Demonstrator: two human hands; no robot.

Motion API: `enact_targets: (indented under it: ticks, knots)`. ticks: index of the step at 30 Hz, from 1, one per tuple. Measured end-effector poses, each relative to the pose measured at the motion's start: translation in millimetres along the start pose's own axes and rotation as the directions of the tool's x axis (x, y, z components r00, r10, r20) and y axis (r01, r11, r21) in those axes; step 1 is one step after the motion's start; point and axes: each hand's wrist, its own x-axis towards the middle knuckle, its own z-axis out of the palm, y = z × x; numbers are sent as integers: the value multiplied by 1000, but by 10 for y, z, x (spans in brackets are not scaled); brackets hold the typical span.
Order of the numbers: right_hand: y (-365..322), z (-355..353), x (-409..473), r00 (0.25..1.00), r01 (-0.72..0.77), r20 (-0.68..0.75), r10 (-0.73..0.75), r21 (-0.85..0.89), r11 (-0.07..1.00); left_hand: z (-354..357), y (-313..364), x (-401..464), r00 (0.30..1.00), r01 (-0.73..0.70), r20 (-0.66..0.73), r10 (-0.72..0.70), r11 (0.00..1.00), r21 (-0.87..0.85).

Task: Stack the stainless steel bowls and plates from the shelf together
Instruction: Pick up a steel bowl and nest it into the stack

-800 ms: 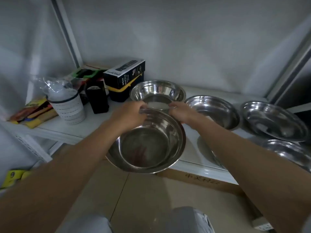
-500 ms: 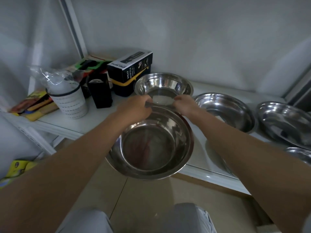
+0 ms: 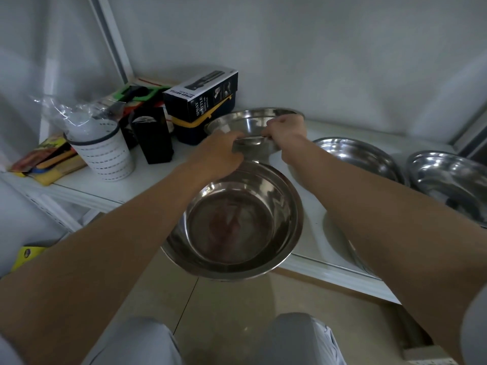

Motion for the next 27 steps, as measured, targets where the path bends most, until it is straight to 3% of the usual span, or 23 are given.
enact_targets:
  ticks: [5,11,17,21,27]
  knots:
    - [-92,-6,18,988,-4,-151,8,28,1000,-26,-32,24,1000,4,-4,-4,996,-87]
    - [-208,-140,-4,962,28,-274,-3,87,996,-55,-12,-26,987,157,22,-159,929,-337]
    - [-293,-334,-165,950,109,-311,-28,247,963,-98,113,-57,967,242,86,-240,757,-607]
    - [-409,-460,-359,944,152,-328,-48,299,942,-189,161,-79,905,297,43,-423,556,-776]
    - [-487,-608,-754,979,161,-175,-105,347,924,-459,42,-346,844,303,110,-524,297,-906]
